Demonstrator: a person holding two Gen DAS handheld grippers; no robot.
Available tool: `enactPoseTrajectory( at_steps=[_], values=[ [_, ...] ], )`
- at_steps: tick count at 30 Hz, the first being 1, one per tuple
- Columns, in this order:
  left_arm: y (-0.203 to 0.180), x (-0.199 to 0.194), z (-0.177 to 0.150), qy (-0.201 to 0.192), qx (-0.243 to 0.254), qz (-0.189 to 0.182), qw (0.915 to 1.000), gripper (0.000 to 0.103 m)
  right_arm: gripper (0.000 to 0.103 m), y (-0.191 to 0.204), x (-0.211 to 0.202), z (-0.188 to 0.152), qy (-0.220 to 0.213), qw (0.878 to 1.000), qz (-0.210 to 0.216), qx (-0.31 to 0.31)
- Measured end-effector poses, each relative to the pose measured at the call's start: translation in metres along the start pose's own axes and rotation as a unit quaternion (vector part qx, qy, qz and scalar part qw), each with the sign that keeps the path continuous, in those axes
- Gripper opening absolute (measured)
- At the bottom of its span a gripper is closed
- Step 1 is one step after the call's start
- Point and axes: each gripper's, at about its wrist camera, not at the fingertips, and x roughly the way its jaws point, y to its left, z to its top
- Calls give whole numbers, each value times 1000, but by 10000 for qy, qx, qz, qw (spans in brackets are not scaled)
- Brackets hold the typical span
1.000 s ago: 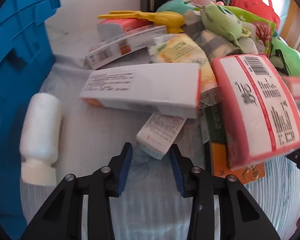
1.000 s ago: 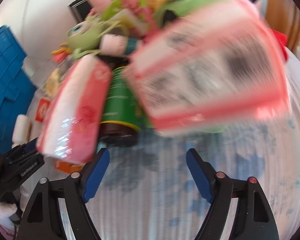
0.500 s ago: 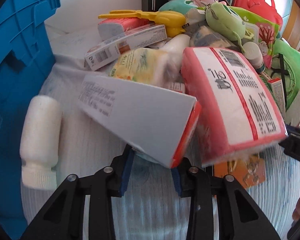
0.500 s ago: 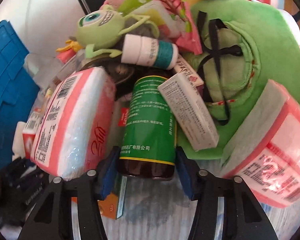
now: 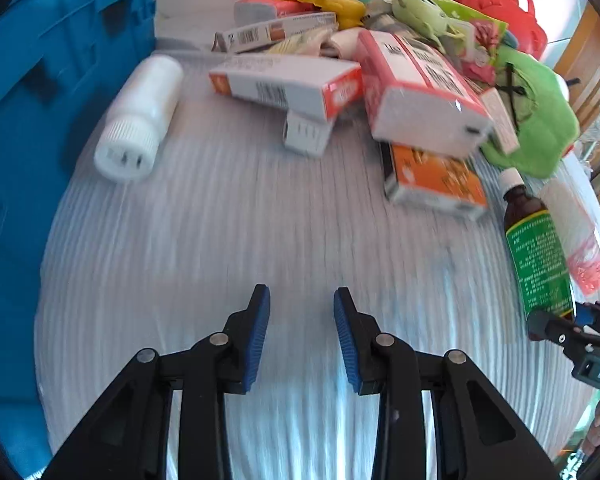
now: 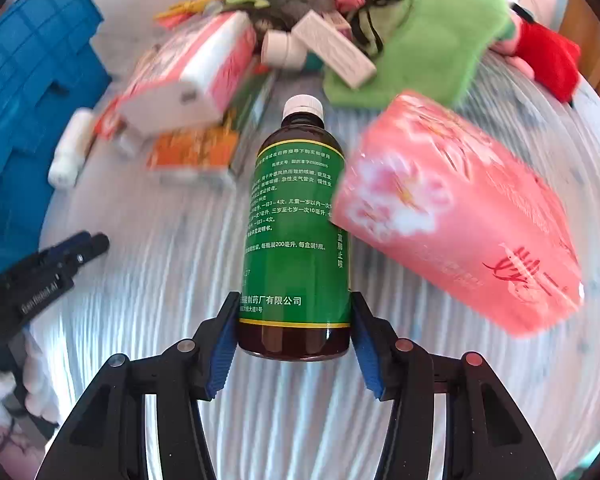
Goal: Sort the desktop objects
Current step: 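Grasp the white medicine box with the left tool while the right tool holds the green bottle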
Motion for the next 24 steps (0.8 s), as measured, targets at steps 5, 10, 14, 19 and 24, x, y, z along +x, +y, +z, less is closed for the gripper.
enactPoseTrajectory(
  at_steps=[5, 10, 14, 19, 24],
  values=[
    [8, -14, -18, 124, -331, -273, 9990, 33, 60, -15, -6, -17, 68, 10000, 8, 55],
    [28, -23, -21, -135, -329, -159, 9992, 33, 78, -28, -20, -20, -80, 9999, 74, 125],
    [44, -17, -6, -265, -260, 132, 9992, 33, 83, -33, -18, -19, -118, 9996, 179, 168],
    [55, 1, -14, -125, -294, 298, 9990, 40, 85, -21, -6, -15, -127, 9995, 244, 159],
    [34, 19, -19, 35, 258, 550, 9981, 103, 89, -15, -5, -9, -147, 9996, 243, 59]
  ],
)
